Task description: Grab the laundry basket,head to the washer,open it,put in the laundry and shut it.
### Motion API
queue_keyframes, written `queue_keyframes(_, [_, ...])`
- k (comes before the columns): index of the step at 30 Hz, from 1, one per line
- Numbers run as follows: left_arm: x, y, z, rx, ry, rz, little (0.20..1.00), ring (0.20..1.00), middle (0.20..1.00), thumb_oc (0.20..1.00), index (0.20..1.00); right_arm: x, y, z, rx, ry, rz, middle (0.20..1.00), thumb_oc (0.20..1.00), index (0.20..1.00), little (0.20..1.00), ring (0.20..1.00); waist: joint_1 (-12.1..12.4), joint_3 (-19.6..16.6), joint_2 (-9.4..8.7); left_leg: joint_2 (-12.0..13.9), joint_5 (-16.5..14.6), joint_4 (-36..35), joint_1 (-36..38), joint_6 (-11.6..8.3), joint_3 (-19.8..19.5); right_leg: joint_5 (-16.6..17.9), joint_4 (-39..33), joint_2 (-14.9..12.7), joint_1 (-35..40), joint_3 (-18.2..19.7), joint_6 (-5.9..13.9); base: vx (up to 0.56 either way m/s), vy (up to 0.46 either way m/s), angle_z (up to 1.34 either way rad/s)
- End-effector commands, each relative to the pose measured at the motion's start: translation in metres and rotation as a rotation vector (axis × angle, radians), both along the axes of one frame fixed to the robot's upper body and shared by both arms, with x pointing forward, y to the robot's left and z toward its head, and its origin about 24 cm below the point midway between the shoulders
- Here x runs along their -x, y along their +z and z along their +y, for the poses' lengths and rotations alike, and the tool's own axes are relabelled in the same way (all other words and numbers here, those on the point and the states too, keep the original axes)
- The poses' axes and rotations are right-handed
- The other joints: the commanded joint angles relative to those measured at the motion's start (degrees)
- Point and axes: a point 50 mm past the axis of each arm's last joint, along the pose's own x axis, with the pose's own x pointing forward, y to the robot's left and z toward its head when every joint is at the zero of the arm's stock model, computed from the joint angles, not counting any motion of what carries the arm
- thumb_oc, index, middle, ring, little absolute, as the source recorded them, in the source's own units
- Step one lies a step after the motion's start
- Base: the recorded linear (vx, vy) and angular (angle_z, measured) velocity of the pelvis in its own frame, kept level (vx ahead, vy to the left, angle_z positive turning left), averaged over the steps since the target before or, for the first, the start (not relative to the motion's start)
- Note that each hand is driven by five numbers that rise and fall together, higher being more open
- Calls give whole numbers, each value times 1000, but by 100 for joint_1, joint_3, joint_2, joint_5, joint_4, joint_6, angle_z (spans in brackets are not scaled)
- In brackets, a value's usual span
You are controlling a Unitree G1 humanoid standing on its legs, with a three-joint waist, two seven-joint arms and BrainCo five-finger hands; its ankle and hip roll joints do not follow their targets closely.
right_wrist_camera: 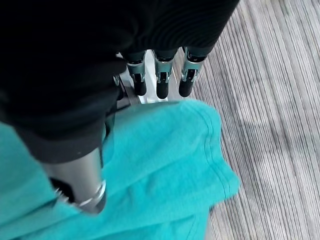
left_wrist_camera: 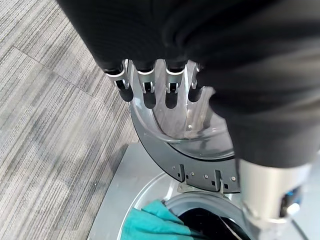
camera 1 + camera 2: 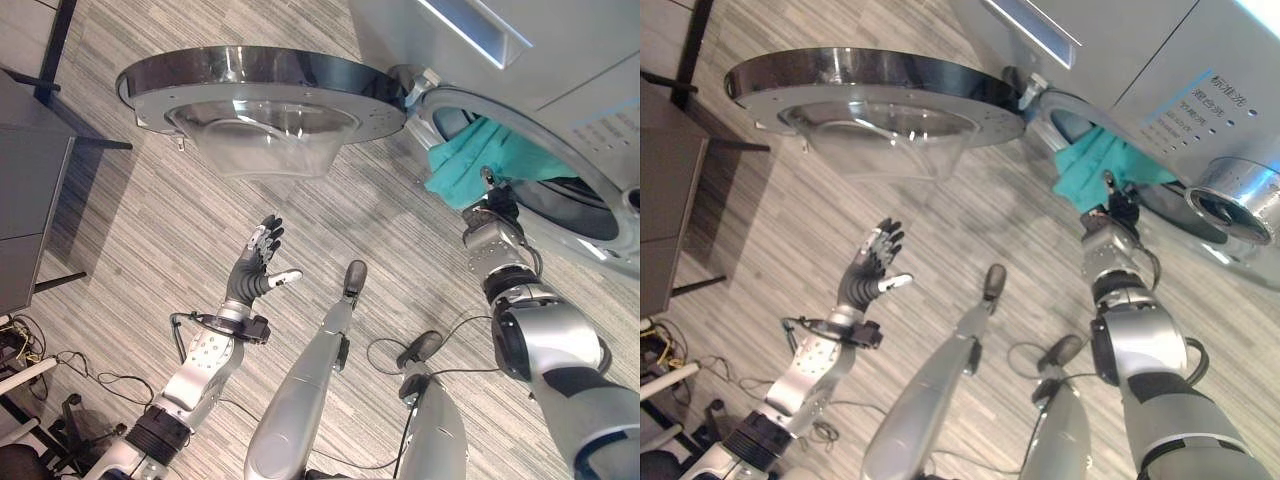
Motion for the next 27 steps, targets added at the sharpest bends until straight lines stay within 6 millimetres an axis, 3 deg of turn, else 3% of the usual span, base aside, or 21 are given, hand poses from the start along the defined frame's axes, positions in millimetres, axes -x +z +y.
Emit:
queue_keyframes(1, [7, 5, -2, 9, -39, -39, 1000, 1000, 1000, 1000, 1000, -14, 59, 10, 65, 67, -225, 711, 711, 711, 711, 711, 151, 60, 143, -489, -734, 94, -102, -152, 282, 174, -1069, 992, 1443, -141, -643, 0, 0, 0])
queue_keyframes(2, [7, 5, -1, 7, -38, -38, 1000, 1000, 1000, 1000, 1000, -15, 63, 12, 59, 74, -241, 580, 580, 580, 580, 580, 158, 63, 142, -487, -734, 101, -97, -153, 281, 170, -1053, 998, 1438, -145, -645, 0, 0, 0])
queue_keyframes(6, [7, 2, 2, -4, -31, -24, 1000, 1000, 1000, 1000, 1000, -19, 81, 22, 73, 113, -295, 322, 322, 322, 322, 322, 174, 61, 104, -482, -726, 103, -81, -153, 267, 169, -1045, 1017, 1448, -137, -648, -1, -7, 2])
queue_keyframes(7, [7, 2, 2, -4, -30, -24, 1000, 1000, 1000, 1000, 1000, -19, 84, 23, 70, 117, -305, 200, 200, 200, 200, 200, 170, 64, 94, -477, -723, 100, -78, -156, 266, 172, -1048, 1018, 1456, -139, -647, 0, 0, 0])
queue_keyframes(21, [7, 0, 15, -21, 31, -14, 1000, 1000, 1000, 1000, 1000, -12, 139, 19, -7, 65, -574, 200, 200, 200, 200, 200, -2, 33, -120, -382, -690, 50, 64, -208, 279, 223, -1224, 1053, 1645, -85, -647, -4, 3, 3])
queue_keyframes(23, [7, 0, 16, -24, 36, -16, 1000, 1000, 1000, 1000, 1000, -5, 161, 9, -17, 18, -657, 200, 200, 200, 200, 200, -38, 6, -180, -373, -684, 30, 80, -215, 278, 290, -1299, 1038, 1715, -81, -614, 3, 1, -4])
queue_keyframes(24, [10, 0, 18, -26, 36, -15, 1000, 1000, 1000, 1000, 1000, 7, 191, -8, -16, -60, -762, 200, 200, 200, 200, 200, -53, -54, -259, -384, -681, -27, 114, -221, 253, 369, -1408, 1035, 1812, -61, -574, 13, -7, -9])
queue_keyframes(27, [11, 1, 18, -31, 30, -16, 1000, 1000, 1000, 1000, 1000, 18, 209, -26, -5, -148, -794, 200, 200, 200, 200, 200, -46, -89, -312, -404, -680, -64, 145, -224, 244, 421, -1487, 1032, 1888, -53, -546, 5, -3, -3])
